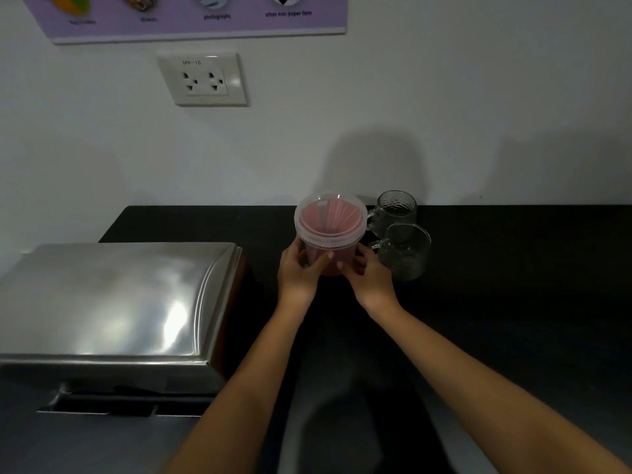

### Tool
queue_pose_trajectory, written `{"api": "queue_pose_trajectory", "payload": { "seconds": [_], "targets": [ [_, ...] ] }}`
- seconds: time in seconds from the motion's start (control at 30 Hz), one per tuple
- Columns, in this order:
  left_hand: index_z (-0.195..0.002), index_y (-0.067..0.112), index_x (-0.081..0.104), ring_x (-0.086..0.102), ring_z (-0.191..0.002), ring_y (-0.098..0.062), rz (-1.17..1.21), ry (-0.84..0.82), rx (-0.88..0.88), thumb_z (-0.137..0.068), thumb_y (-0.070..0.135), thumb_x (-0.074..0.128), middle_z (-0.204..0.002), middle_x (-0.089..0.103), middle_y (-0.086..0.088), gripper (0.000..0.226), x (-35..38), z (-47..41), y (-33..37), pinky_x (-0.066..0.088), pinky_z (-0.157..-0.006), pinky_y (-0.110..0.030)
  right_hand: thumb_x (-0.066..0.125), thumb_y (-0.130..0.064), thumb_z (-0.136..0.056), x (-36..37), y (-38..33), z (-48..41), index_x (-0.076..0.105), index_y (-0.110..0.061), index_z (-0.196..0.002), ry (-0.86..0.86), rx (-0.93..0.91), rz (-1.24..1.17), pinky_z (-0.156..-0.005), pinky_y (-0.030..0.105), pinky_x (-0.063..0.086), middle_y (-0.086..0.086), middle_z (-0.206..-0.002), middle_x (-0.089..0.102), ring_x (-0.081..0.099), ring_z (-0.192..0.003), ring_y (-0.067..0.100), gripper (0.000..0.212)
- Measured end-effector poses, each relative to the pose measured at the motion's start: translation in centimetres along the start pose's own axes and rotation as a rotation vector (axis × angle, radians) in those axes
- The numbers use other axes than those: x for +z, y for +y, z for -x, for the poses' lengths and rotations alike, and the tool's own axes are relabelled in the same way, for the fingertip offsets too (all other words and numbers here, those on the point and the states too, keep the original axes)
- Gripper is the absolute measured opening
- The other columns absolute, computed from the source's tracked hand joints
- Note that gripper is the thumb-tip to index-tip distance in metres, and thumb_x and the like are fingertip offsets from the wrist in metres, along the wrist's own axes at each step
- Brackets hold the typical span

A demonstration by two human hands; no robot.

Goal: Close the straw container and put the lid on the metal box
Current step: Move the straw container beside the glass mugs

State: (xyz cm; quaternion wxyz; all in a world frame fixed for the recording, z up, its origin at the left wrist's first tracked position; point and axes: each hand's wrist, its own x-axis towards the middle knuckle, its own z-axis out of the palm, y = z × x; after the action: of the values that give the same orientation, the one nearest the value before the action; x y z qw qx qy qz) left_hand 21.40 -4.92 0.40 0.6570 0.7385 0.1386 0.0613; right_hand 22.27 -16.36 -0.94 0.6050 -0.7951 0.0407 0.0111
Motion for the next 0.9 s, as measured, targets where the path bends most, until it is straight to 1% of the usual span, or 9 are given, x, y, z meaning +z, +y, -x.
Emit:
{"api": "queue_pose_trajectory", "payload": {
  "seconds": [0.1,0.37,0.43,0.53,0.6,0.67,0.77,0.83,0.9],
  "targets": [
    [-0.131,0.018,0.047,0.053,-0.118,-0.023,0.003,-0.007,-0.002,-0.077,0.021,0.069,-0.133,0.051,-0.010,0.059,0.1,-0.5,0.0,0.048,-0.098,-0.044,0.056,-0.015,-0.087,0.2,-0.1,0.0,0.040,-0.011,-0.133,0.009,0.010,-0.031,-0.085,0.017,0.039,0.013,-0.126,0.057,0.054,-0.114,0.020,0.049],
    [-0.134,0.018,0.043,0.051,-0.120,-0.022,-0.002,0.005,-0.015,-0.077,0.021,0.069,-0.135,0.049,-0.008,0.063,0.2,-1.0,0.0,0.047,-0.098,-0.040,0.053,-0.016,-0.088,-0.1,-0.2,-0.4,0.040,-0.012,-0.133,-0.019,0.028,0.015,-0.087,0.021,0.038,0.014,-0.125,0.057,0.054,-0.115,0.022,0.047],
    [-0.134,0.017,0.043,0.052,-0.118,-0.020,0.024,-0.004,0.025,-0.078,0.018,0.069,-0.133,0.050,-0.005,0.062,0.1,-0.8,0.2,0.050,-0.090,-0.029,0.052,-0.016,-0.089,-0.4,-0.3,-0.4,0.042,-0.012,-0.131,-0.016,0.048,0.021,-0.085,0.020,0.039,0.012,-0.121,0.059,0.055,-0.111,0.020,0.044],
    [-0.134,0.018,0.040,0.054,-0.109,-0.013,0.080,0.016,0.045,-0.077,0.014,0.070,-0.121,0.052,0.003,0.065,0.0,0.0,0.5,0.048,-0.075,-0.014,0.052,-0.015,-0.089,-1.0,-0.4,0.1,0.047,-0.011,-0.127,-0.011,0.057,0.015,-0.074,0.011,0.038,0.006,-0.109,0.060,0.055,-0.095,0.010,0.039],
    [-0.135,0.017,0.039,0.055,-0.096,-0.004,0.088,0.031,0.042,-0.076,0.014,0.070,-0.110,0.052,0.010,0.066,0.0,0.8,0.6,0.046,-0.064,-0.005,0.053,-0.015,-0.088,-1.5,-0.5,0.6,0.046,-0.011,-0.128,-0.012,0.069,0.013,-0.076,0.015,0.038,0.003,-0.104,0.057,0.051,-0.090,0.007,0.040],
    [-0.136,0.016,0.037,0.052,-0.089,0.003,0.086,0.024,0.043,-0.076,0.015,0.071,-0.108,0.049,0.011,0.068,-0.2,1.8,0.5,0.045,-0.060,-0.002,0.053,-0.017,-0.088,-2.1,-0.5,1.1,0.045,-0.012,-0.129,-0.004,0.088,0.016,-0.079,0.019,0.038,0.003,-0.104,0.056,0.051,-0.091,0.009,0.042],
    [-0.137,0.018,0.034,0.050,-0.102,-0.004,0.040,-0.037,0.021,-0.076,0.021,0.071,-0.125,0.046,0.003,0.071,-0.4,4.1,0.1,0.043,-0.075,-0.009,0.053,-0.019,-0.088,-3.3,-0.5,2.2,0.047,-0.013,-0.127,0.000,0.091,0.035,-0.074,0.018,0.038,0.003,-0.104,0.057,0.051,-0.092,0.010,0.040],
    [-0.137,0.019,0.034,0.046,-0.116,-0.013,0.012,-0.083,-0.013,-0.077,0.022,0.070,-0.139,0.041,-0.006,0.070,-0.5,5.8,-0.4,0.041,-0.087,-0.022,0.052,-0.019,-0.089,-4.2,-0.4,3.0,0.048,-0.014,-0.126,-0.004,0.084,0.066,-0.078,0.022,0.039,0.003,-0.104,0.057,0.052,-0.094,0.012,0.038],
    [-0.138,0.019,0.034,0.045,-0.122,-0.017,-0.023,-0.137,-0.037,-0.078,0.023,0.069,-0.143,0.038,-0.009,0.069,-0.6,7.4,-0.7,0.040,-0.089,-0.025,0.052,-0.019,-0.089,-5.0,-0.2,3.9,0.049,-0.012,-0.125,0.004,0.085,0.082,-0.083,0.028,0.044,0.007,-0.105,0.060,0.056,-0.097,0.017,0.037]
  ]
}}
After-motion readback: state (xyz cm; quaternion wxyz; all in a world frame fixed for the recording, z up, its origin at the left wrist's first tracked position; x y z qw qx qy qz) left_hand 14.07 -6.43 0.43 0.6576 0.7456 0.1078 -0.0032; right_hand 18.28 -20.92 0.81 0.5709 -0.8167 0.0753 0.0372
